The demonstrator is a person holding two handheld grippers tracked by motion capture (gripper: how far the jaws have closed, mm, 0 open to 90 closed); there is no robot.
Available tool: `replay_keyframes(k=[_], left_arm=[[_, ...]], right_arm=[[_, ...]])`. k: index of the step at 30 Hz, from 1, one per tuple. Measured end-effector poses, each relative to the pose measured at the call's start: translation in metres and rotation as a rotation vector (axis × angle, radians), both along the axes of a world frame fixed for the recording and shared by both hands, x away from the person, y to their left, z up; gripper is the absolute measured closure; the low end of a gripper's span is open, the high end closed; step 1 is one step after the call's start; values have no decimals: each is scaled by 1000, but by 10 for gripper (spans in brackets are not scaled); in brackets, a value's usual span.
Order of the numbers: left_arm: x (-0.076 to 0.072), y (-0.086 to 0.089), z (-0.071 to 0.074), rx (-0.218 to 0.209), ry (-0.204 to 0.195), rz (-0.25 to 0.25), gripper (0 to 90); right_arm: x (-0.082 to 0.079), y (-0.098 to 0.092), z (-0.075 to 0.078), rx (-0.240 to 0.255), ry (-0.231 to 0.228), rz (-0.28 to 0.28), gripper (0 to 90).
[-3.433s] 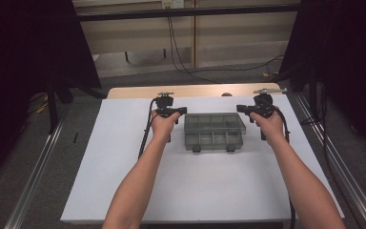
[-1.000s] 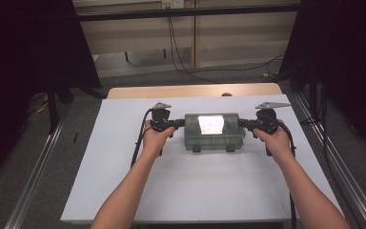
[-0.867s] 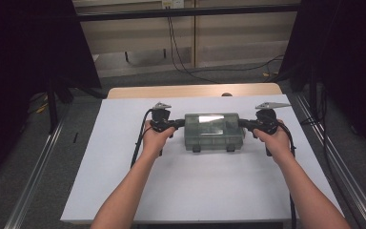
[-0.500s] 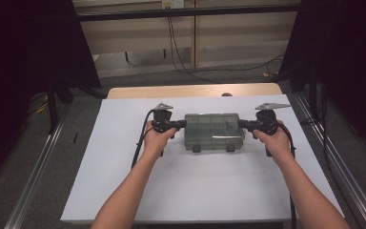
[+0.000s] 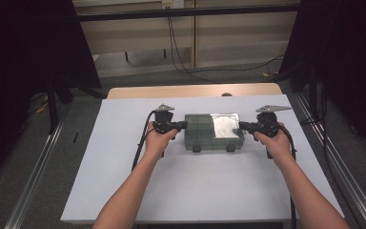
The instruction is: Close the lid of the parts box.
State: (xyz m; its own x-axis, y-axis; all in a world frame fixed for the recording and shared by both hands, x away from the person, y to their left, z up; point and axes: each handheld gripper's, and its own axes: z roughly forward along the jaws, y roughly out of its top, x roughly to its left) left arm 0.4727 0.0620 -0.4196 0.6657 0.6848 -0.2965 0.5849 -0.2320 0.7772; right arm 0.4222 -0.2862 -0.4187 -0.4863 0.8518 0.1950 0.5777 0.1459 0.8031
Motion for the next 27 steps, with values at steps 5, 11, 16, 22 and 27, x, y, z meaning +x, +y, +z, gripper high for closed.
replay_keyframes(k=[5,11,16,22,27], left_arm=[[0,-1,0,6,-3,-6,888],[-1,-1,-2,7,-9,-6,888],[-2,-2,-3,0,-7,-2,888],[-2,-1,-5,5,-19,-10,888],[-4,-2,-5,10,-28,-14,889]], right_arm=[[-1,-1,0,5,-1,0,900],[-2,0,-2,2,0,0,900],[-2,0,-3,0,-3,0,900],[-3,1,-4,-8,-4,2,900],[-3,2,-6,-15,-14,3,900]])
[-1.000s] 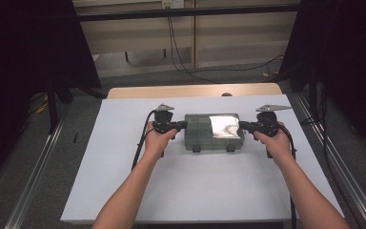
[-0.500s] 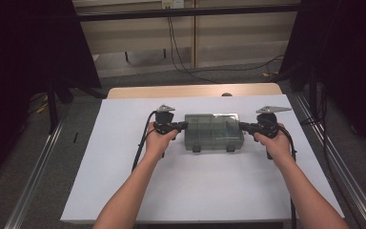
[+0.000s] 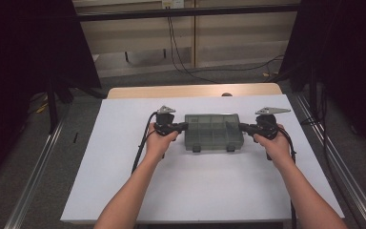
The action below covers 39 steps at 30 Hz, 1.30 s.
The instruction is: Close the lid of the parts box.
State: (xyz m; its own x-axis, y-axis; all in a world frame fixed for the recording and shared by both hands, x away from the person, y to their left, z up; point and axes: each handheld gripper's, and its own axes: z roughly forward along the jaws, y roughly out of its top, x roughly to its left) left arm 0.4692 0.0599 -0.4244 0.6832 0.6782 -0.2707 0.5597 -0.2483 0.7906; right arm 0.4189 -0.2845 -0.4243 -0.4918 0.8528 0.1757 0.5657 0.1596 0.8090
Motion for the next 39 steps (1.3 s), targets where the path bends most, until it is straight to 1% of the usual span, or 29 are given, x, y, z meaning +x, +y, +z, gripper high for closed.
replay_keyframes(k=[2,3,4,5,6,7,8,9,10,12,16,17,18,19,21,22,24,25,26,28,30,31,32,33,34,35,37,38,39], left_arm=[[-1,-1,0,3,-4,-7,890],[-1,-2,0,-5,-4,-4,891],[-1,-2,0,14,-9,-16,892],[-2,-3,0,6,-14,-11,895],[-3,-3,0,32,-17,-16,900],[-3,-4,-1,27,-14,-10,900],[-3,-4,-3,32,-20,-17,900],[-4,-4,-4,13,-17,-9,900],[-4,-3,-4,5,-13,-7,900],[-5,-3,-5,11,-24,-8,900],[-5,-3,-4,15,-27,-5,900],[-6,-2,-4,18,-27,-3,894],[-6,-2,-4,5,-28,1,872],[-6,0,-4,8,-33,-2,843],[-7,4,-4,-18,-56,7,761],[-8,7,-4,-29,-65,5,749],[-12,13,-3,-35,-86,11,656],[-14,15,-2,-52,-98,9,653],[-16,19,-1,-50,-110,3,642],[-21,27,1,-66,-125,8,582],[-26,35,2,-80,-133,14,531],[-28,38,2,-90,-133,20,509],[-30,42,2,-82,-133,18,487],[-32,45,1,-82,-142,18,471],[-35,48,1,-81,-143,23,444],[-37,51,1,-93,-142,27,405],[-41,57,1,-100,-145,19,391],[-43,60,0,-102,-154,22,366],[-46,63,0,-105,-157,20,360]], right_arm=[[0,0,0,-3,-4,-2,900],[0,0,0,-2,-3,-3,900],[-1,0,0,-6,-6,0,900],[-1,0,0,-7,-6,-1,900],[-1,0,-1,-8,-10,-1,900],[-1,1,-1,-14,-6,3,900],[-2,2,-3,-30,-3,5,900],[-2,2,-3,-32,-10,4,900],[-3,3,-3,-32,-11,8,900],[-4,3,-4,-30,-14,9,900],[-4,3,-5,-23,-22,8,900],[-4,3,-5,-23,-24,7,900],[-4,3,-5,-17,-24,5,886],[-5,3,-5,-15,-28,8,871],[-6,3,-6,-8,-34,6,822],[-7,4,-6,-4,-37,0,784],[-10,4,-5,12,-45,-3,715],[-11,4,-5,23,-48,-9,660],[-13,4,-5,33,-48,-15,601],[-18,4,-5,58,-60,-19,545],[-23,5,-5,57,-66,-36,451],[-26,5,-5,62,-66,-33,438],[-29,5,-5,69,-65,-29,405],[-31,6,-6,74,-65,-31,365],[-34,6,-6,73,-60,-33,342],[-37,7,-6,73,-62,-33,320],[-42,7,-8,85,-67,-34,286],[-45,7,-8,93,-69,-37,266],[-47,7,-8,96,-73,-37,251]])
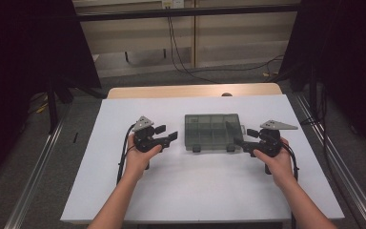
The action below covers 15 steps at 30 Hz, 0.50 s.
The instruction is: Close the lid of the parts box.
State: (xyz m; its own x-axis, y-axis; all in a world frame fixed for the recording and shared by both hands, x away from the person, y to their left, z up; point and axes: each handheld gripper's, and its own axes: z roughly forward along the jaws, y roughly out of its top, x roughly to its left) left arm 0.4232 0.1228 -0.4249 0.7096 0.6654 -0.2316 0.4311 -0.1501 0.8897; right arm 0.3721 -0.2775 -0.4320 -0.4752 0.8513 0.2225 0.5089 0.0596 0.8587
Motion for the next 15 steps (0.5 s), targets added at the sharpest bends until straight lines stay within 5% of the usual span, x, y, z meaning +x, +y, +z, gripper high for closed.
replay_keyframes(k=[15], left_arm=[[-25,34,-1,15,-42,19,255]], right_arm=[[-31,2,1,-1,-54,8,166]])
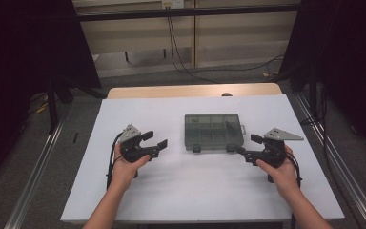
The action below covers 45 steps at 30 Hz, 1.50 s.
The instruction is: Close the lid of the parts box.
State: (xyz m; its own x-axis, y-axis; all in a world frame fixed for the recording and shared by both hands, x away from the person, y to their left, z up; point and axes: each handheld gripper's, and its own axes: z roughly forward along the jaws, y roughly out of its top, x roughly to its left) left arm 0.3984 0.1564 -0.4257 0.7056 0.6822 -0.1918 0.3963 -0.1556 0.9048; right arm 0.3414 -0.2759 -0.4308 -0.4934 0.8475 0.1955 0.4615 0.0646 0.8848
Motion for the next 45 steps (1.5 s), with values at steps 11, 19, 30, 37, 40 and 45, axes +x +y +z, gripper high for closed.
replay_keyframes(k=[11,19,30,37,40,45], left_arm=[[-10,18,-1,1,-21,26,176],[-16,30,0,-3,-31,40,109],[-26,43,-3,4,-51,46,76],[-29,50,-3,6,-59,55,69],[-31,53,-3,3,-62,57,67],[-32,54,-3,-1,-65,59,66]], right_arm=[[-14,-3,-3,-10,-22,3,125],[-17,-1,-4,-15,-34,5,104],[-25,-1,-5,-24,-56,-2,87],[-29,-3,-5,-26,-62,-12,81],[-30,-4,-5,-30,-67,-10,82],[-31,-4,-6,-30,-66,-9,83]])
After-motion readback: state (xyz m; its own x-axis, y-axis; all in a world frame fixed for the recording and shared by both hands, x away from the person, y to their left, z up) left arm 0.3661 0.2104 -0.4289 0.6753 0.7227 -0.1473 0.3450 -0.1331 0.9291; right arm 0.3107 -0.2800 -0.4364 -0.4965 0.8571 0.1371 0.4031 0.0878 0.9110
